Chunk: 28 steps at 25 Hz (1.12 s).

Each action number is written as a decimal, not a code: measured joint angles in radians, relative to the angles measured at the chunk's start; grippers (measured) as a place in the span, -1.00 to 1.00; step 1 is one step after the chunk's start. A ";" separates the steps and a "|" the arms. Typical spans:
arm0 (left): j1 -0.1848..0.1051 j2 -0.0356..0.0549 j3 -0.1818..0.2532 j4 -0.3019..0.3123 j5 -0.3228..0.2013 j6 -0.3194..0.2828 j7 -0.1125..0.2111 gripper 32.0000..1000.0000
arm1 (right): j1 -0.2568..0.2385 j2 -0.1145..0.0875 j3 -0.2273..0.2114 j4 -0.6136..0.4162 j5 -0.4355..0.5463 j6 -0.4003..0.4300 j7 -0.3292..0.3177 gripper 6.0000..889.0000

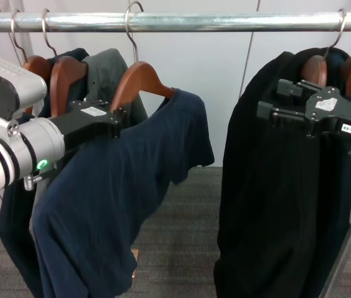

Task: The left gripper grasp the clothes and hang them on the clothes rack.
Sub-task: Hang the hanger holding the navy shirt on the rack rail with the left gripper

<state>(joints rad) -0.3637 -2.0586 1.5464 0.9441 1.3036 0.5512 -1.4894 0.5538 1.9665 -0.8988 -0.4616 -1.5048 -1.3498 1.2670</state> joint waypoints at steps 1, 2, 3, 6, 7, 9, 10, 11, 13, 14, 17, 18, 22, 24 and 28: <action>-0.005 0.0000 0.000 -0.008 0.000 0.000 0.000 -0.71 | 0.000 0.000 0.000 0.000 0.000 0.000 0.000 0.91; -0.008 0.0000 0.001 -0.015 0.000 0.000 0.000 -0.71 | 0.000 0.000 0.000 0.000 0.000 0.000 0.000 0.91; -0.011 0.0000 0.002 -0.020 0.000 0.000 0.000 -0.71 | 0.000 0.000 0.000 0.000 0.000 0.000 0.000 0.91; -0.015 0.0000 0.003 -0.026 0.000 0.000 0.000 -0.71 | 0.000 0.000 0.000 -0.001 0.000 0.000 0.000 0.91; -0.015 0.0000 0.003 -0.027 0.000 0.001 0.000 -0.71 | 0.000 0.000 0.000 -0.001 0.000 0.000 0.000 0.91; -0.015 0.0000 0.003 -0.027 0.000 0.003 0.000 -0.71 | -0.001 0.000 0.000 -0.001 0.000 0.000 0.000 0.91; -0.015 0.0000 0.002 -0.028 0.000 0.003 0.000 -0.71 | -0.001 0.000 0.000 -0.001 0.000 0.000 0.000 0.91; -0.015 0.0000 0.002 -0.028 -0.004 0.003 0.000 -0.70 | -0.001 0.000 0.000 -0.001 0.000 0.000 0.000 0.91; -0.015 0.0006 0.002 -0.028 -0.015 0.003 0.000 -0.70 | -0.001 0.000 0.000 -0.002 0.000 0.000 0.000 0.91; -0.015 0.0016 0.002 -0.028 -0.022 0.004 0.000 -0.70 | -0.001 0.000 0.000 -0.001 0.000 0.000 0.000 0.91; -0.015 0.0027 0.002 -0.028 -0.026 0.011 0.003 -0.70 | 0.000 0.000 0.000 -0.001 0.000 0.000 0.000 0.91; -0.015 0.0028 0.003 -0.028 -0.026 0.015 0.004 -0.70 | 0.000 0.000 0.000 -0.001 0.000 0.000 0.000 0.91; -0.013 0.0052 -0.004 -0.023 -0.026 0.059 0.010 -0.39 | -0.002 0.000 0.000 -0.001 0.000 0.000 0.000 0.91; -0.007 0.0057 -0.019 -0.017 -0.026 0.090 0.010 -0.24 | -0.004 0.000 0.000 -0.002 0.000 -0.001 0.000 0.91; 0.028 0.0061 -0.071 0.017 -0.048 0.185 0.021 0.16 | -0.005 0.000 0.000 -0.002 0.000 -0.002 0.000 0.91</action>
<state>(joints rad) -0.3356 -2.0526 1.4756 0.9606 1.2557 0.7367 -1.4685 0.5484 1.9665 -0.8989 -0.4633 -1.5048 -1.3521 1.2670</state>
